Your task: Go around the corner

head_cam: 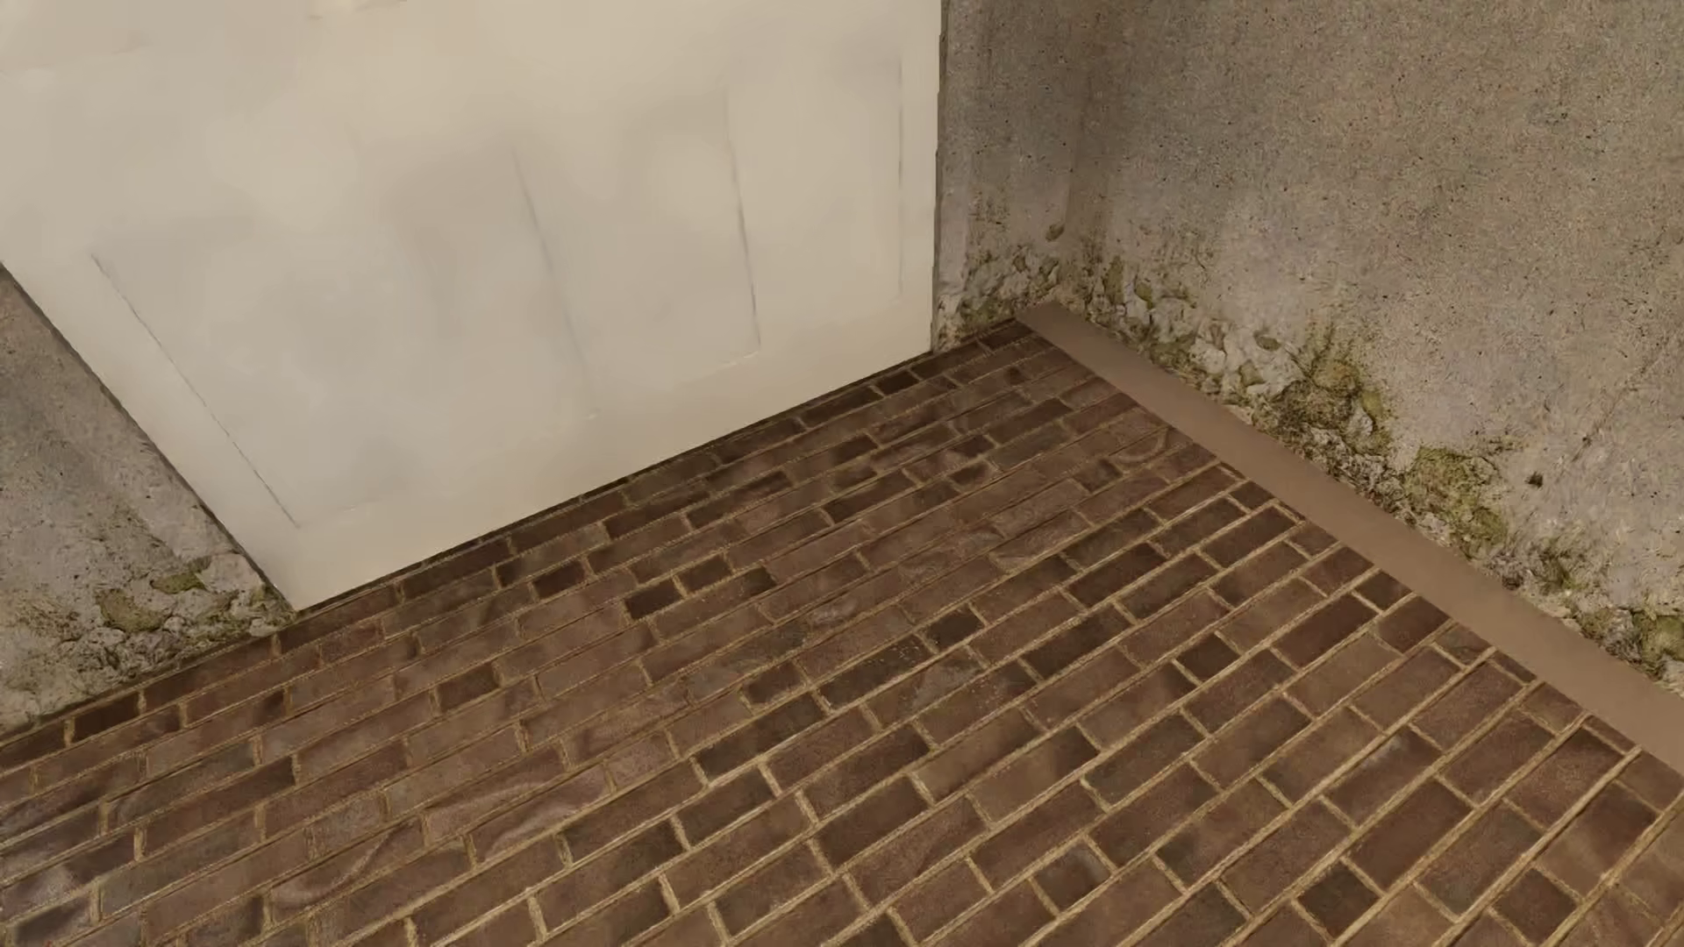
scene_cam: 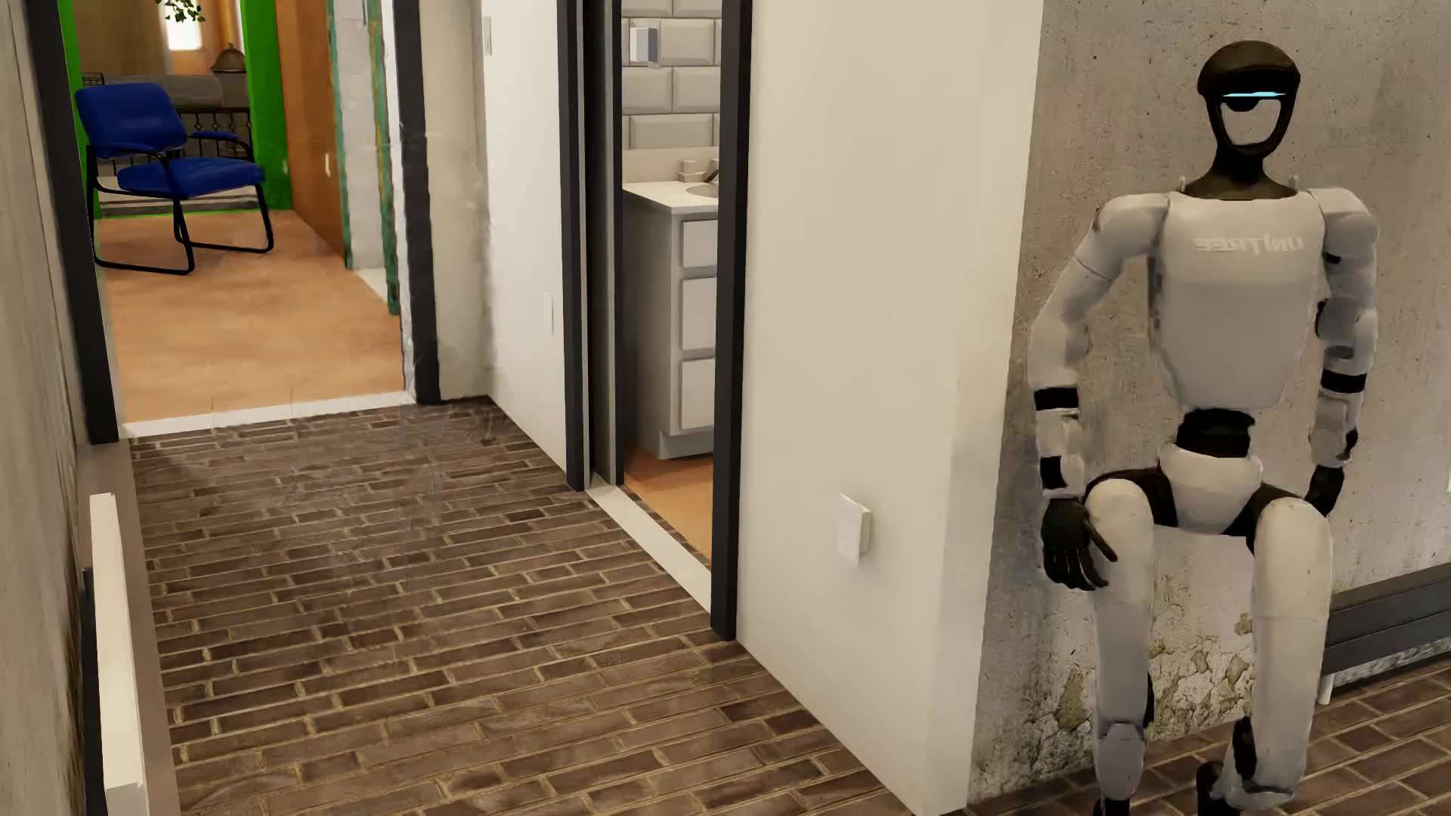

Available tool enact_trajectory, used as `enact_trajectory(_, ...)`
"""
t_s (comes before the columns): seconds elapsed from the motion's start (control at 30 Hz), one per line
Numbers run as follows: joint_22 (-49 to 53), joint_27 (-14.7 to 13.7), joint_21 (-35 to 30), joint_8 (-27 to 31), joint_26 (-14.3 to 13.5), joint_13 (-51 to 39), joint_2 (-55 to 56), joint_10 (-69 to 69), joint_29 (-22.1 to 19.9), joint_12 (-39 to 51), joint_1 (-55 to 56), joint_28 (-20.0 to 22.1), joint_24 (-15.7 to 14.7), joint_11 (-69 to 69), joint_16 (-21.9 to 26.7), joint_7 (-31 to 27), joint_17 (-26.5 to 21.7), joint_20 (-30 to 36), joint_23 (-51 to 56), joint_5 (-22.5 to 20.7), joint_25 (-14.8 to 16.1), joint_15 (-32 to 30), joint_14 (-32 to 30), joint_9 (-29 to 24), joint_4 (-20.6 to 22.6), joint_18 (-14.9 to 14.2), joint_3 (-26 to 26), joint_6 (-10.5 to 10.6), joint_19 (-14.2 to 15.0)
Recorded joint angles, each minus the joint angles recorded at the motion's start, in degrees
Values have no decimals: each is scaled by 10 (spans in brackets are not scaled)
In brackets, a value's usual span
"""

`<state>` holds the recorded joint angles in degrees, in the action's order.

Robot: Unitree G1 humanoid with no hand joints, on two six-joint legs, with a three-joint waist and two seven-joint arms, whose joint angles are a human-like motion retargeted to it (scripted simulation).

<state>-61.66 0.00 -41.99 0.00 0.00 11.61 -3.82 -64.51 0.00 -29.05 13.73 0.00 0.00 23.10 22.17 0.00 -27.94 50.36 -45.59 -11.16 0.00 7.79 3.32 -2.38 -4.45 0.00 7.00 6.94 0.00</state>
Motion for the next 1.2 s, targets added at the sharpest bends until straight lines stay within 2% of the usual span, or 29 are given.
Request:
enact_trajectory(0.03, 8, 0, 33, 0, 0, -8, -30, 86, 0, 1, 13, 0, 0, -5, -1, 0, 1, -16, 29, 4, 0, 20, -1, -8, 11, 0, 6, -5, 0)
enact_trajectory(0.07, 14, 0, 58, 0, 0, -13, -57, 182, 0, 9, 18, 0, 0, -10, 0, 0, 2, -25, 57, 5, 0, 32, -30, -15, 16, 0, 8, -6, 0)
enact_trajectory(0.17, 47, 0, 82, 0, 0, -14, -115, 370, 0, 30, 34, 0, 0, -11, 11, 0, 9, -107, 99, 13, 0, 56, -150, -22, 16, 0, -13, -10, 0)
enact_trajectory(0.23, 64, 0, 58, 0, 0, 9, -164, 365, 0, 43, 31, 0, 0, -12, 26, 0, 12, -160, 82, 31, 0, 48, -167, -30, 16, 0, -22, -18, 0)
enact_trajectory(0.27, 67, 0, 33, 0, 0, 25, -175, 346, 0, 49, 32, 0, 0, -10, 32, 0, 10, -181, 58, 38, 0, 33, -193, -22, 15, 0, -23, -18, 0)
enact_trajectory(0.3, 62, 0, 0, 0, 0, 43, -189, 322, 0, 54, 24, 0, 0, -6, 36, 0, 11, -189, 18, 55, 0, 0, -202, -17, 20, 0, -24, -26, 0)
enact_trajectory(0.37, 41, 0, -93, 0, 0, 73, -138, 296, 0, 71, -21, 0, 0, 103, 44, 0, 16, -178, -75, 84, 0, -123, -146, -10, 26, 0, -27, -43, 0)
enact_trajectory(0.4, 40, 0, -153, 0, 0, 74, -49, 294, 0, 79, -36, 0, 0, 221, 46, 0, 11, -180, -102, 93, 0, -181, -108, 1, 26, 0, -23, -51, 0)
enact_trajectory(0.43, 52, 0, -198, 0, 0, 67, 38, 298, 0, 84, -51, 0, 0, 344, 51, 0, 4, -182, -112, 86, 0, -211, -78, 1, 27, 0, -40, -58, 0)
enact_trajectory(0.47, 59, 0, -187, 0, 0, 69, 120, 303, 0, 91, -55, 0, 0, 427, 51, 0, -5, -188, -107, 68, 0, -210, -56, 8, 22, 0, -67, -55, 0)
enact_trajectory(0.5, 64, 0, -158, 0, 0, 77, 185, 311, 0, 98, -66, 0, 0, 453, 52, 0, -12, -188, -91, 48, 0, -203, -40, 12, 17, 0, -93, -48, 0)
enact_trajectory(0.53, 70, 0, -128, 0, 0, 89, 226, 322, 0, 105, -91, 0, 0, 423, 54, 0, -17, -187, -71, 29, 0, -196, -27, 12, 13, 0, -111, -42, 0)
enact_trajectory(0.57, 79, 0, -102, 0, 0, 99, 247, 339, 0, 107, -126, 0, 0, 345, 56, 0, -17, -199, -56, 16, 0, -214, -17, 8, 14, 0, -128, -39, 0)
enact_trajectory(0.63, 97, 0, -62, 0, 0, 118, 232, 367, 0, 100, -206, 0, 0, 143, 62, 0, -3, -234, -34, 21, 0, -295, 7, -12, 40, 0, -161, -53, 0)
enact_trajectory(0.67, 102, 0, -59, 0, 0, 124, 225, 369, 0, 102, -228, 0, 0, 70, 66, 0, 8, -240, -29, 23, 0, -295, 21, -16, 51, 0, -175, -62, 0)
enact_trajectory(0.7, 104, 0, -63, 0, 0, 129, 217, 371, 0, 108, -248, 0, 0, 28, 68, 0, 21, -240, -25, 23, 0, -228, 35, -17, 63, 0, -181, -67, 0)
enact_trajectory(0.73, 106, 0, -75, 0, 0, 134, 208, 370, 0, 112, -268, 0, 0, 26, 67, 0, 31, -241, -23, 22, 0, -134, 45, -17, 72, 0, -181, -69, 0)
enact_trajectory(0.77, 112, 0, -85, 0, 0, 140, 204, 365, 0, 109, -285, 0, 0, 36, 63, 0, 37, -244, -21, 22, 0, -116, 51, -13, 78, 0, -178, -67, 0)
enact_trajectory(0.83, 127, 0, -97, 0, 0, 150, 201, 341, 0, 84, -294, 0, 0, 45, 51, 0, 44, -253, -26, 19, 0, -122, 45, 13, 72, 0, -181, -53, 0)
enact_trajectory(0.9, 99, 0, -115, 0, 0, 136, 186, 244, 0, 70, -259, 0, 0, 34, 32, 0, 42, -212, -56, -10, 0, -145, -20, 27, 37, 0, -163, -24, 0)
enact_trajectory(0.97, 74, 0, -105, 0, 0, 103, 152, 44, 0, 59, -146, 0, 0, 41, 23, 0, 25, -155, -53, -18, 0, -40, -133, 39, -17, 0, -124, -10, 0)
enact_trajectory(1.0, 61, 0, -86, 0, 0, 80, 126, -30, 0, 56, -103, 0, 0, 37, 21, 0, 19, -127, -46, -22, 0, -14, -135, 33, -31, 0, -95, -11, 0)
enact_trajectory(1.07, 34, 0, -4, 0, 0, 41, 58, -59, 0, 43, -55, 0, 0, 22, 15, 0, 11, -82, -10, -17, 0, 14, -46, 12, -34, 0, -63, -25, 0)
enact_trajectory(1.13, 30, 0, 87, 0, 0, 20, 10, 37, 0, 33, -6, 0, 0, 9, 14, 0, 4, -62, 58, -9, 0, 28, 14, 0, -5, 0, -41, -30, 0)
enact_trajectory(1.17, 31, 0, 115, 0, 0, 9, -5, 109, 0, 32, 10, 0, 0, 2, 14, 0, 2, -66, 87, -4, 0, 25, 5, -4, 11, 0, -24, -31, 0)
enact_trajectory(1.2, 34, 0, 121, 0, 0, -6, -24, 184, 0, 32, 15, 0, 0, -4, 16, 0, 2, -77, 100, 1, 0, 24, -30, -11, 22, 0, -11, -32, 0)
